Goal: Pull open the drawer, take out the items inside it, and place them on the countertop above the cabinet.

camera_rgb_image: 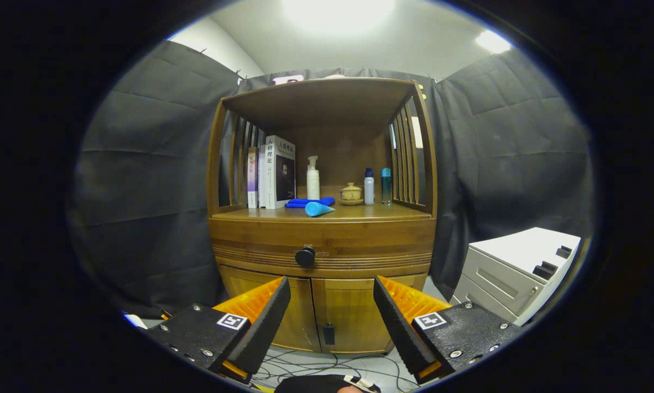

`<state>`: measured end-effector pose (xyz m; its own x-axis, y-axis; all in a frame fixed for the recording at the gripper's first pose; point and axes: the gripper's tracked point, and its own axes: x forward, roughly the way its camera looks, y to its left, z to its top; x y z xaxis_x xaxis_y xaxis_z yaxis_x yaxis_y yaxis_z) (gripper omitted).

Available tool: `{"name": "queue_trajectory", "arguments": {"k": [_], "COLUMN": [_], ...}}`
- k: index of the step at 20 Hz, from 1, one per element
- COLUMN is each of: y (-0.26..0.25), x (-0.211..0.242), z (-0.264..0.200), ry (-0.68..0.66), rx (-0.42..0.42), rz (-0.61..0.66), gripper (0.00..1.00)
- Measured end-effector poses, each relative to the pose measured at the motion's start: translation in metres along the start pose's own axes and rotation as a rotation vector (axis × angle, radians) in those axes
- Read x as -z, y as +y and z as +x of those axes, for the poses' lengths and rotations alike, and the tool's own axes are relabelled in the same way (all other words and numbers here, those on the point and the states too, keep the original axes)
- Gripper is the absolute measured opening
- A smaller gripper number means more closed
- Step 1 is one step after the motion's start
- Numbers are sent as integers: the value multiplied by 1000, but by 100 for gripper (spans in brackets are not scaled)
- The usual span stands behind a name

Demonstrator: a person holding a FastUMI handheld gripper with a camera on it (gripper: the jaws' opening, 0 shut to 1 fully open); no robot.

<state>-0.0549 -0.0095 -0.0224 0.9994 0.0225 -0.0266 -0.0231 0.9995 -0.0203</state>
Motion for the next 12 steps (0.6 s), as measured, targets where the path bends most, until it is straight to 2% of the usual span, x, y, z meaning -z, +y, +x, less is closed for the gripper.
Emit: {"name": "queue_trajectory", "arguments": {"k": [12], "y": [9], "x": [10], "z": [-1], "ry": [31], "rx": [-27], "rz": [-10], "gripper": [95]}}
